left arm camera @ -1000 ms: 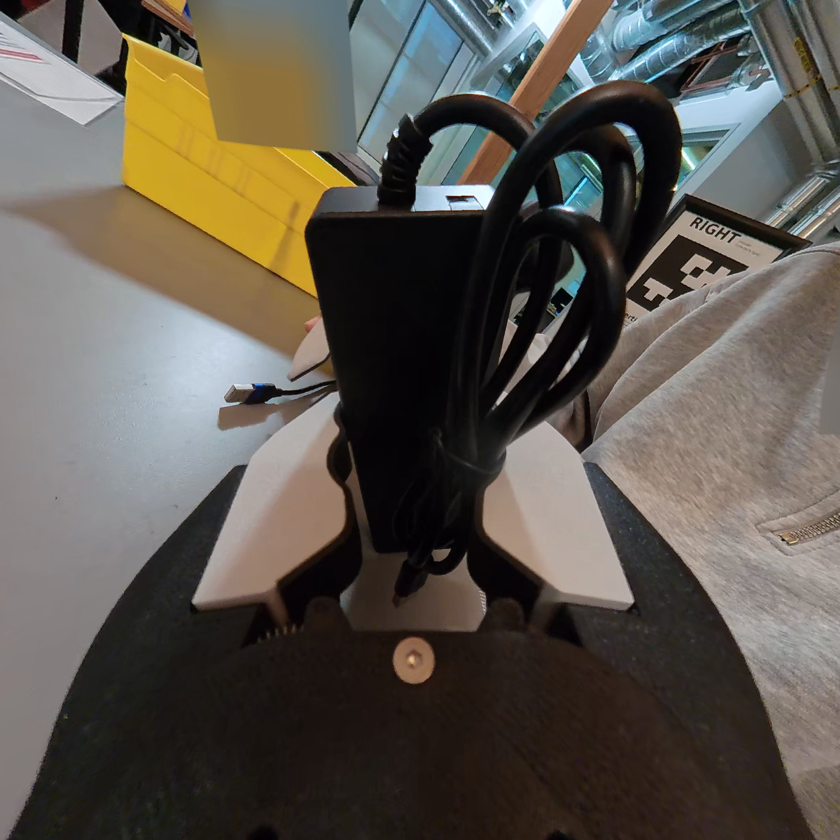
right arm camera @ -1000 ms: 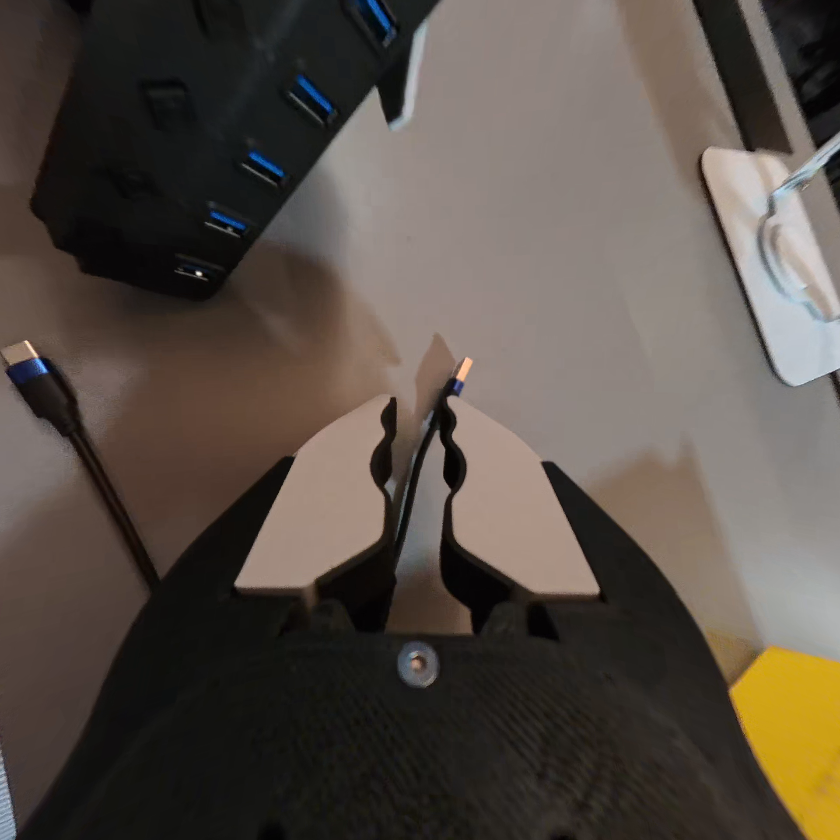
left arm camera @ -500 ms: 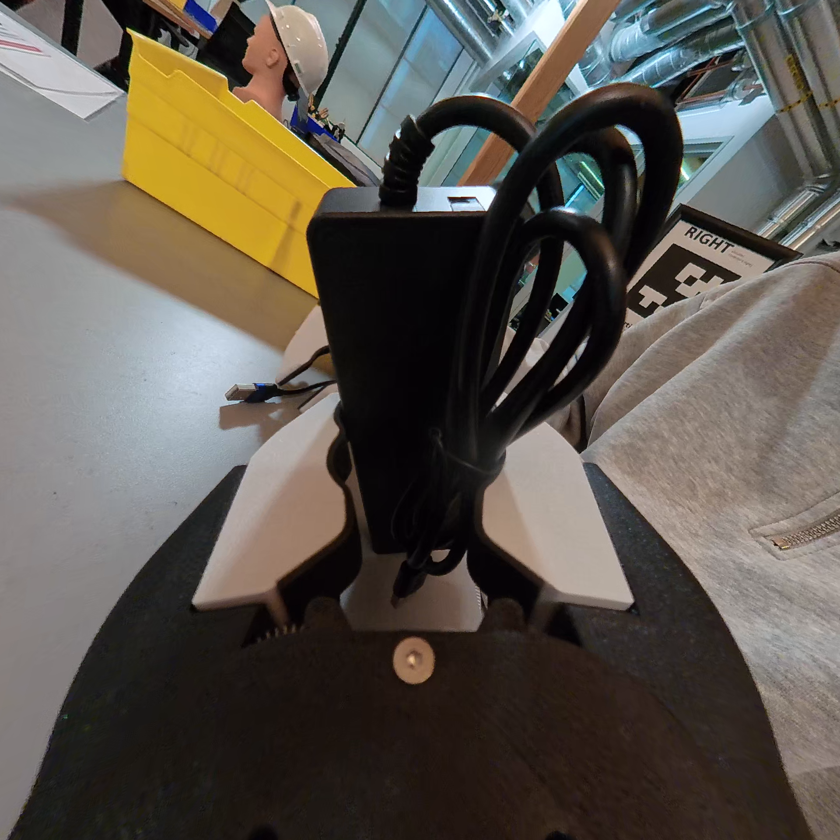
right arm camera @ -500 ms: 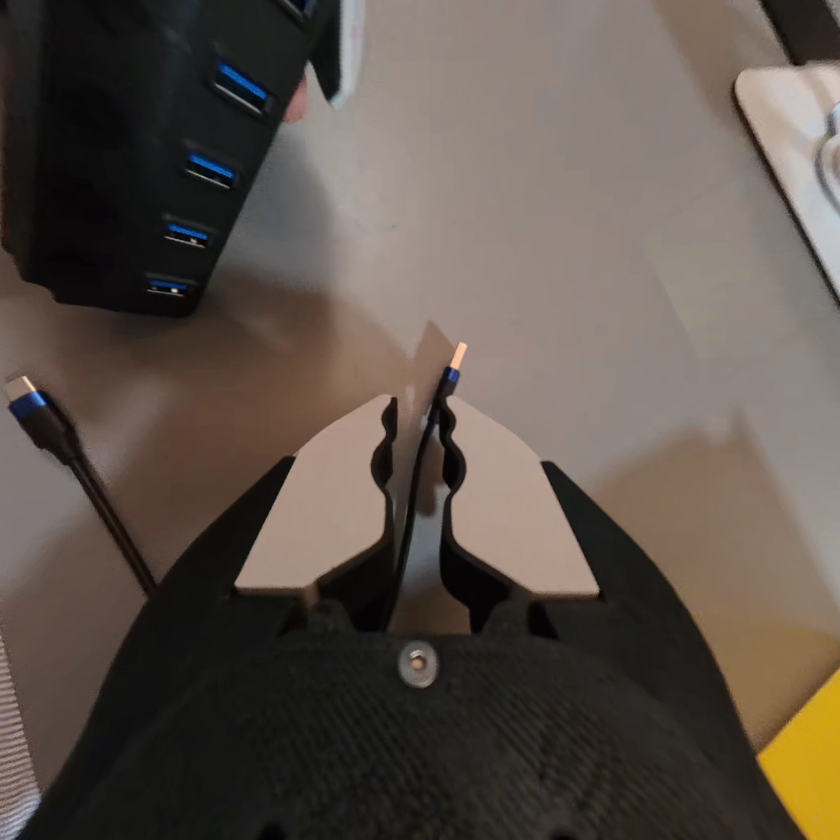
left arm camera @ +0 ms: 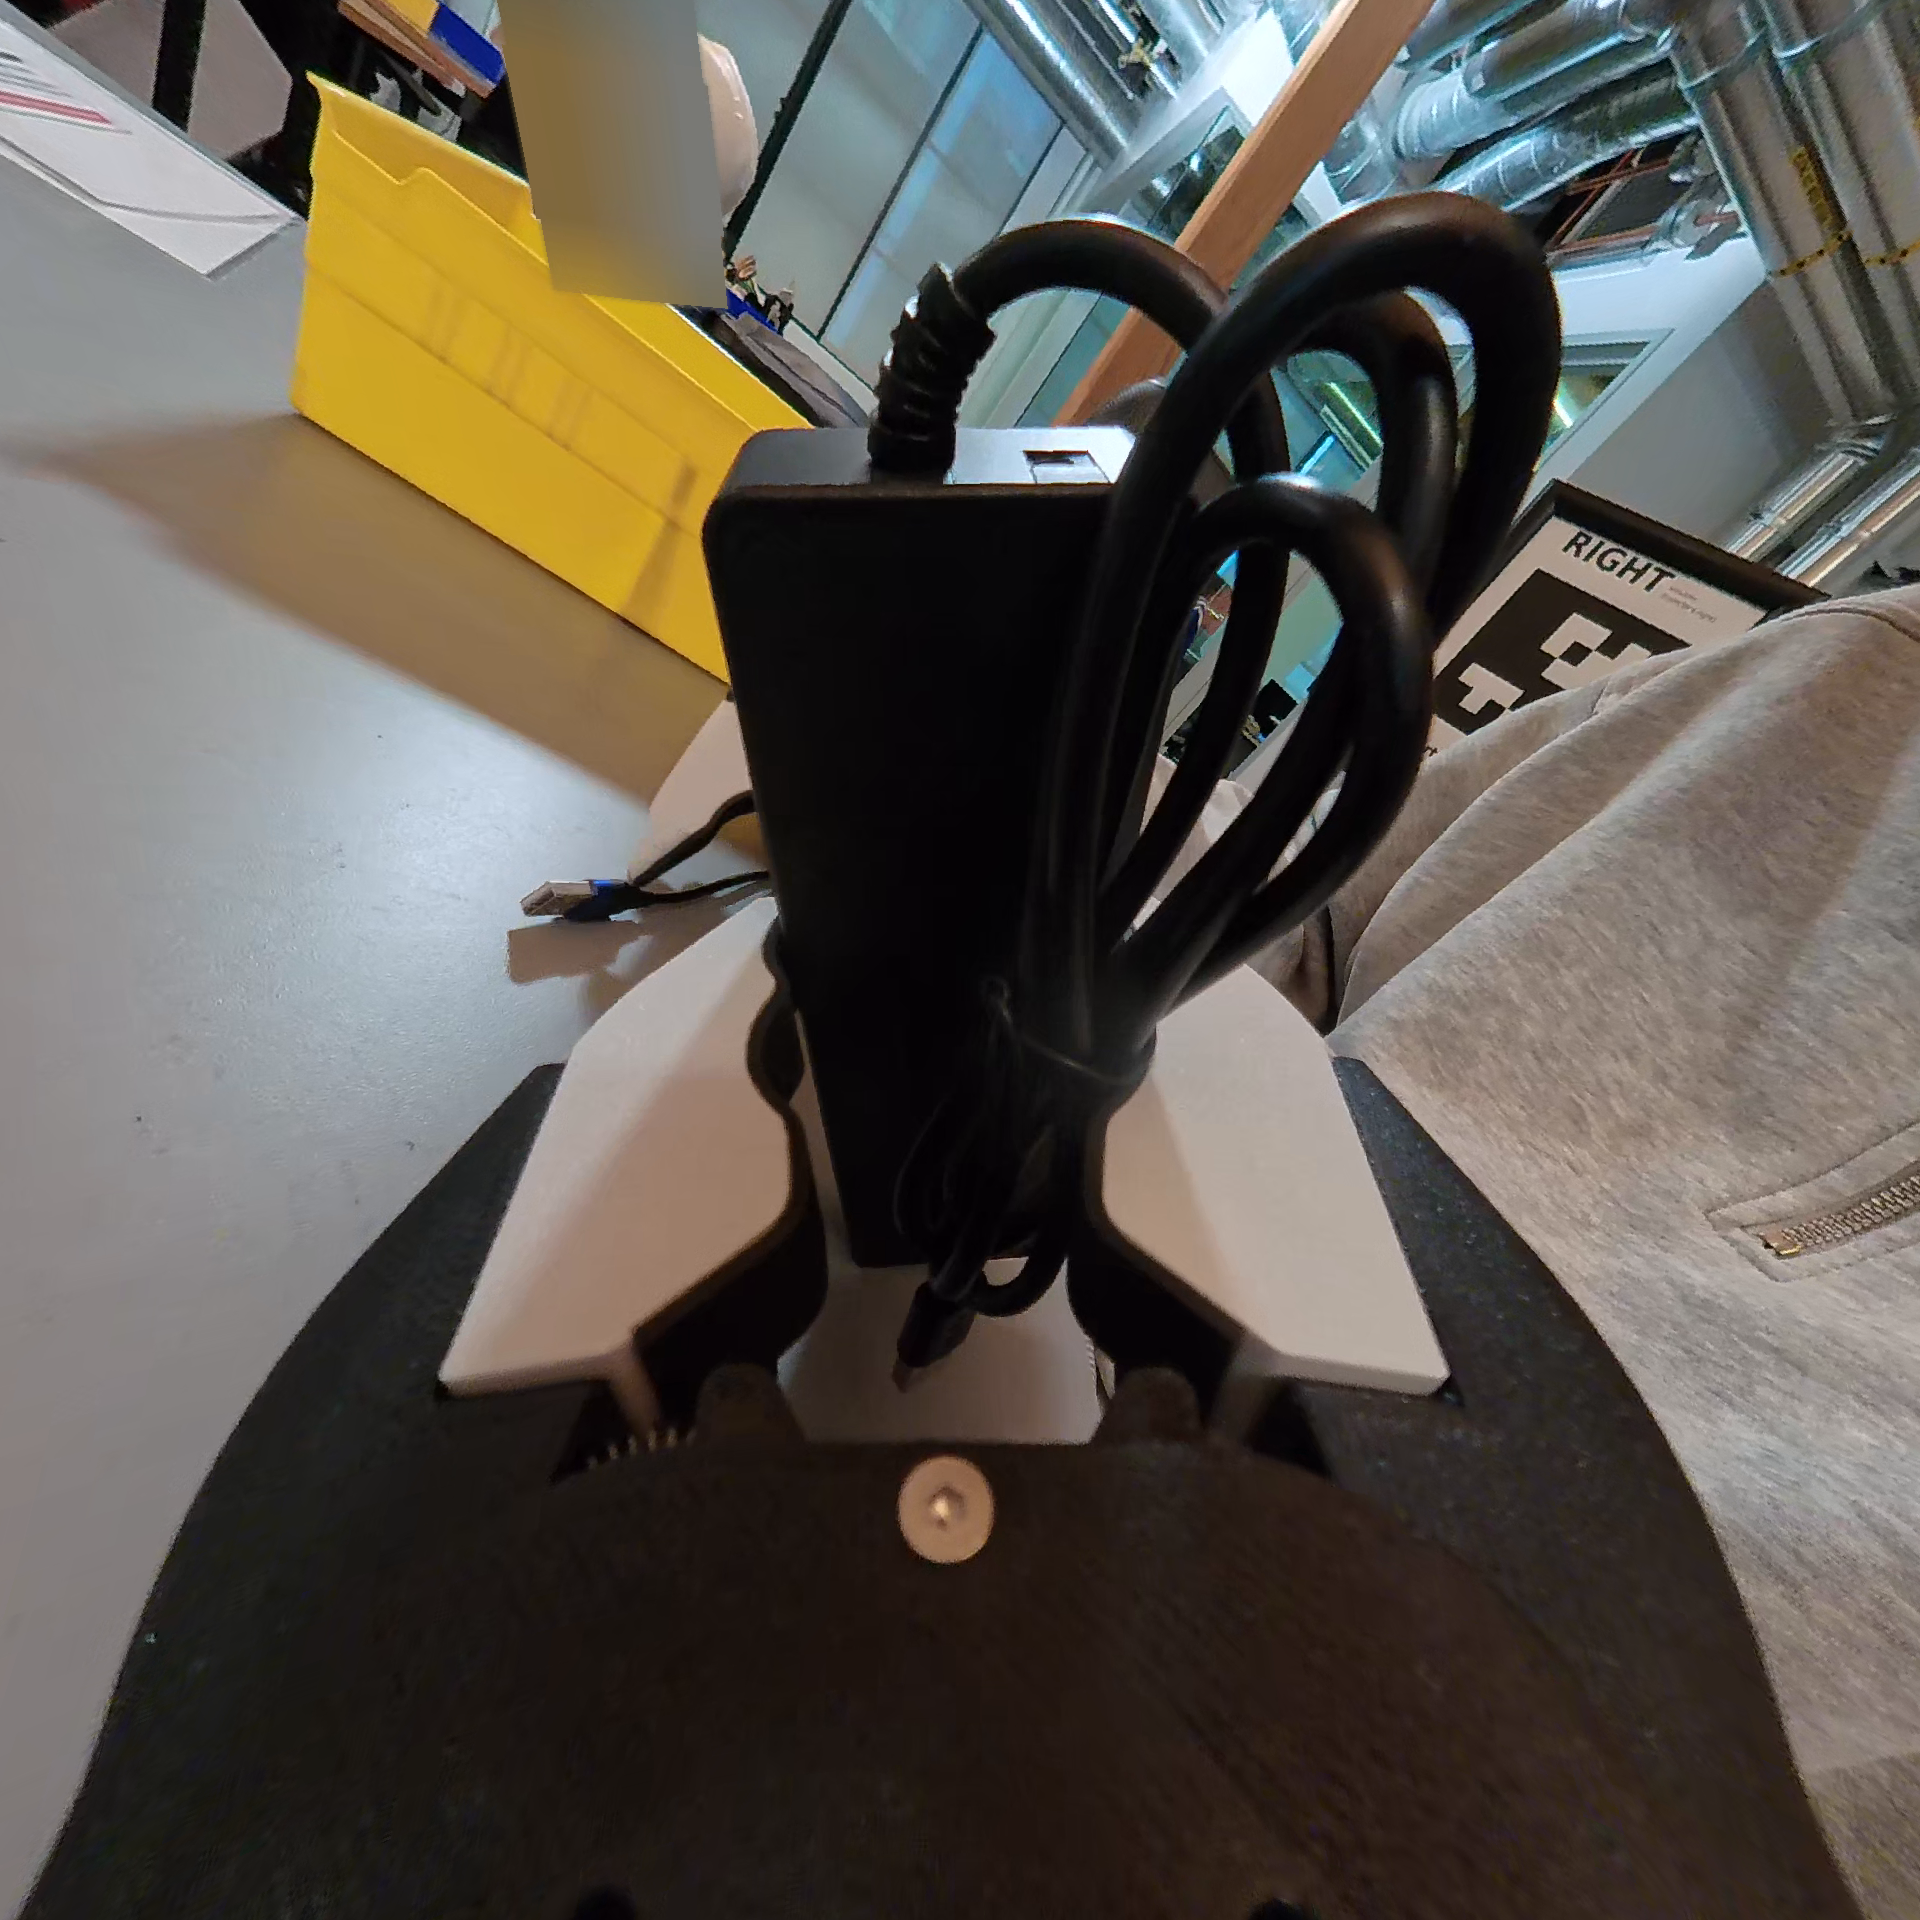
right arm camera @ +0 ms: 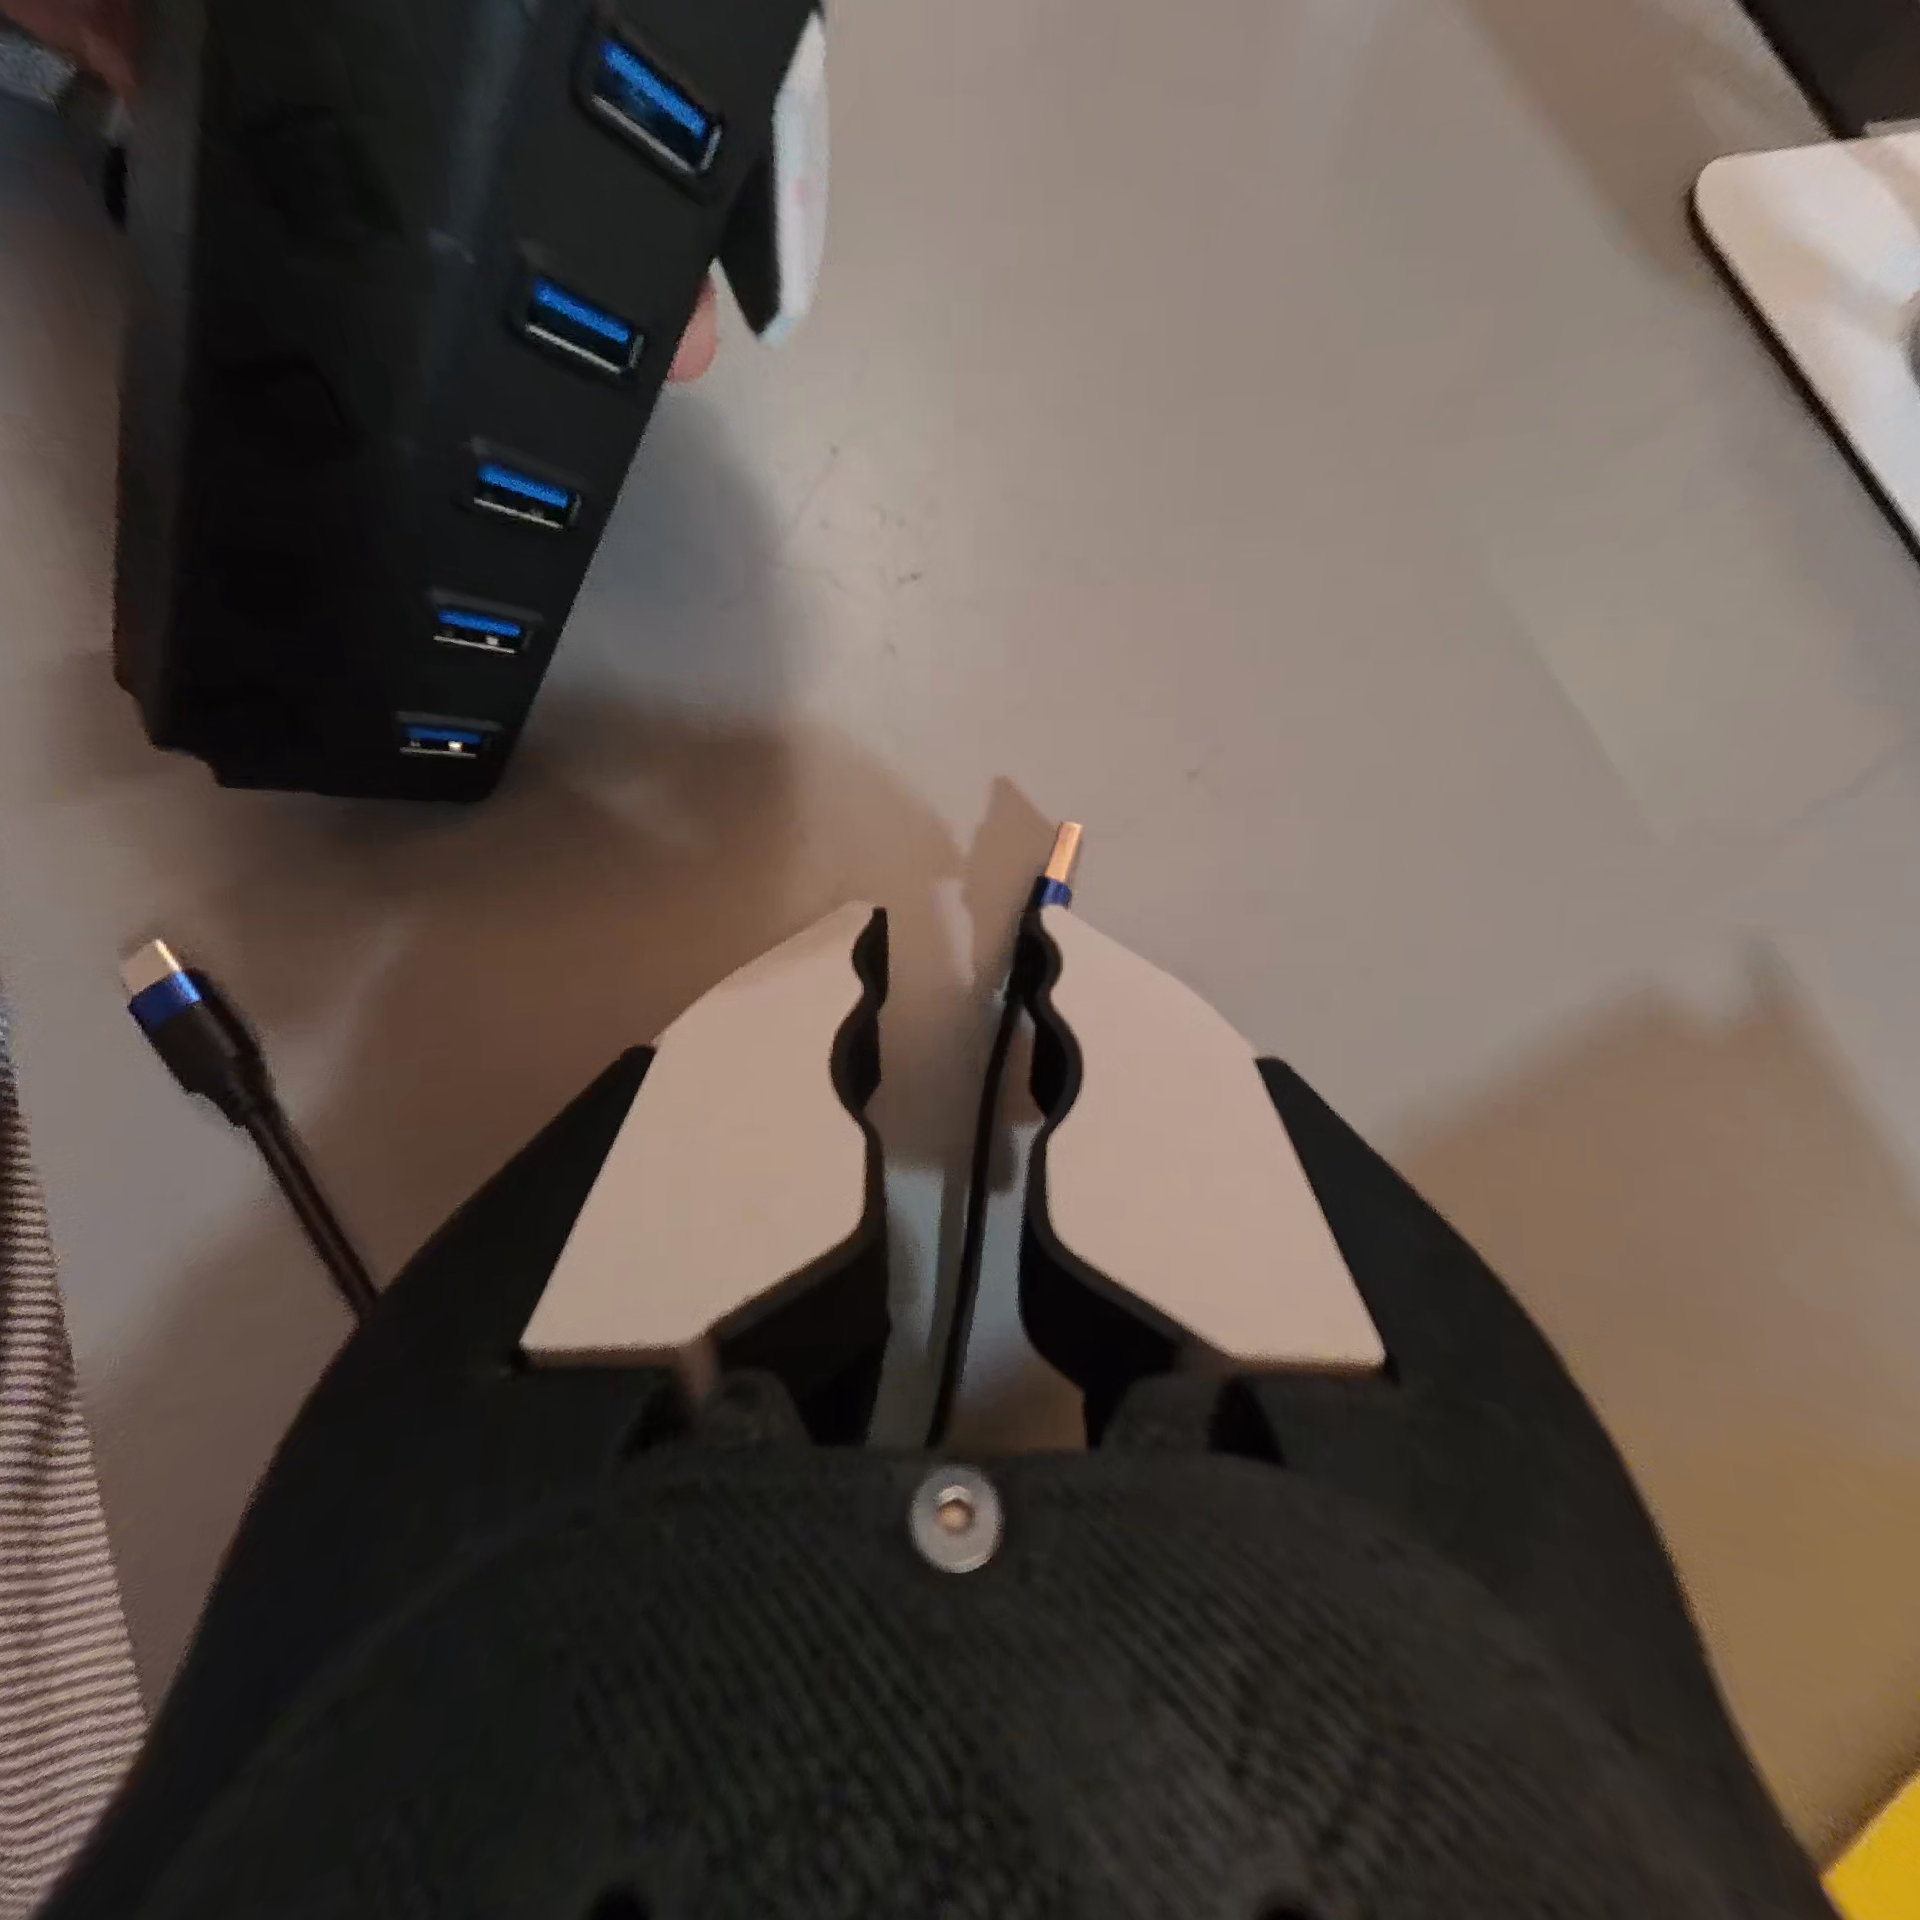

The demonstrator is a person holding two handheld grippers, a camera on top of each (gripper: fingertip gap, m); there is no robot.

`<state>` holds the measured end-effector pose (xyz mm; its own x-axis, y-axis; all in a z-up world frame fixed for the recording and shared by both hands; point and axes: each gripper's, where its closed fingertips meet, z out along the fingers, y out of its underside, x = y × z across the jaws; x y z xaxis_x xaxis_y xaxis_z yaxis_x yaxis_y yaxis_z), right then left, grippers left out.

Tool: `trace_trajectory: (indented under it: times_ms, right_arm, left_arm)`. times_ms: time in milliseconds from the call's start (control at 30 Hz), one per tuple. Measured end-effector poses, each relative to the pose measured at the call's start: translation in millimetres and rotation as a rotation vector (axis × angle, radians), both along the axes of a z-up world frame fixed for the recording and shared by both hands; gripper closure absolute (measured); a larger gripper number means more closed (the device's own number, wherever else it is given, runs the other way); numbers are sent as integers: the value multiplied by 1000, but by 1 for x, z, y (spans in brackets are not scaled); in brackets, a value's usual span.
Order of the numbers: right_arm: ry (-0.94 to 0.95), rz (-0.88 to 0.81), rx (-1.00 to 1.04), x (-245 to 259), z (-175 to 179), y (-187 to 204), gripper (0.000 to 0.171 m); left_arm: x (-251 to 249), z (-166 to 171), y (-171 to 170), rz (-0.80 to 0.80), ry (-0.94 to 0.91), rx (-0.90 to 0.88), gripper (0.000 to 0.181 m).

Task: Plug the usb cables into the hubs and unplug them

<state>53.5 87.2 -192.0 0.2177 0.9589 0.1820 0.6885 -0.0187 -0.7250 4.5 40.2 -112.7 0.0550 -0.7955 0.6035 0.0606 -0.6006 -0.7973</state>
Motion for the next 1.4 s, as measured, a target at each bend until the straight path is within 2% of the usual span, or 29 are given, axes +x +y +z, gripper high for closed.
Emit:
trace_trajectory:
  times_ms: [33, 167, 333, 500, 1400]
  right_arm:
    - [-3, -15, -7, 2, -1, 2, 145]
    - [-36, -30, -14, 7, -8, 6, 143]
    - [62, 39, 51, -5, 15, -6, 146]
    - [0, 30, 1, -5, -2, -6, 144]
    - [6, -28, 7, 2, -1, 5, 141]
  left_arm:
    - [0, 0, 0, 0, 0, -1, 125]
    - [-1, 0, 1, 3, -3, -4, 125]
    - [-1, 0, 1, 4, -5, -6, 125]
    - [-2, 0, 2, 5, -9, -11, 125]
    - [-2, -1, 2, 5, -14, -23, 125]
